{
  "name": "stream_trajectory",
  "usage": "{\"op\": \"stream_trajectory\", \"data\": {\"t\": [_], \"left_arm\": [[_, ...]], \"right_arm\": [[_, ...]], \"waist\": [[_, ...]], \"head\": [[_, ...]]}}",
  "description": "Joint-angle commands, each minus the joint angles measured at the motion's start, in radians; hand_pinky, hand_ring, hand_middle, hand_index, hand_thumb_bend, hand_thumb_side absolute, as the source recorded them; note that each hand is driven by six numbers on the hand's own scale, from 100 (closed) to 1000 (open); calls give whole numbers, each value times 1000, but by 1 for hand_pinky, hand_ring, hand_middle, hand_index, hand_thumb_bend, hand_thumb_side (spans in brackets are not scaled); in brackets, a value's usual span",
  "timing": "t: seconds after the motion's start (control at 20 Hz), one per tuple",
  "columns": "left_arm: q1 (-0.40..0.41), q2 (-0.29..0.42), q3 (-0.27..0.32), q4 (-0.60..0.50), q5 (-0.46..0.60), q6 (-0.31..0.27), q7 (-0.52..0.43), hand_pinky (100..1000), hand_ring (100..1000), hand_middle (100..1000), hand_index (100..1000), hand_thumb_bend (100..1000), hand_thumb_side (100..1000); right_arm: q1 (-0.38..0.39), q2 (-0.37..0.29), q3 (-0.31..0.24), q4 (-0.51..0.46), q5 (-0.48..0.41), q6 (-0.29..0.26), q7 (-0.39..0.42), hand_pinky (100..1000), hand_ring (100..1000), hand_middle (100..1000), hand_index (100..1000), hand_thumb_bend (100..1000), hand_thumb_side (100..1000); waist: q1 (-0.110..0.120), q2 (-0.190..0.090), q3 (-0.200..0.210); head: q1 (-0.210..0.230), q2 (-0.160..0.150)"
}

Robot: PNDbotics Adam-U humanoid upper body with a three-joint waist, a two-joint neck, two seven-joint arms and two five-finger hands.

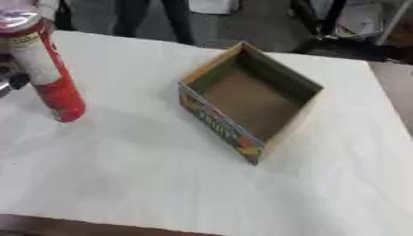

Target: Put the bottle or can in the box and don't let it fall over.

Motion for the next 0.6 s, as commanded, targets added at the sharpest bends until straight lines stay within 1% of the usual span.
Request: {"op": "stream_trajectory", "data": {"t": [0.05,0.4,0.45,0.5,0.6], "left_arm": [[-26,10,2,5,1,-14,-8,978,912,883,885,680,610],[-49,-7,-8,33,-28,-25,-17,971,922,894,882,656,613],[-51,-10,-9,35,-32,-26,-19,972,923,895,882,655,610],[-55,-12,-10,39,-37,-26,-17,972,923,918,881,650,600],[-62,-18,-12,47,-55,-20,-4,975,927,916,882,652,587]], "right_arm": [[-12,-19,-7,-11,-7,-1,1,796,810,818,937,100,715],[-15,-16,-5,-11,-9,-1,0,795,808,817,936,100,718],[-15,-16,-4,-10,-10,-1,0,795,808,817,936,100,718],[-15,-16,-4,-10,-10,-1,0,795,808,817,936,100,718],[-17,-14,-3,-9,-11,-1,1,795,807,816,936,100,719]], "waist": [[3,-12,0],[-3,-11,-2],[-3,-10,-2],[-4,-10,-2],[-5,-9,-2]], "head": [[4,-15],[12,-20],[12,-21],[13,-22],[14,-23]]}}
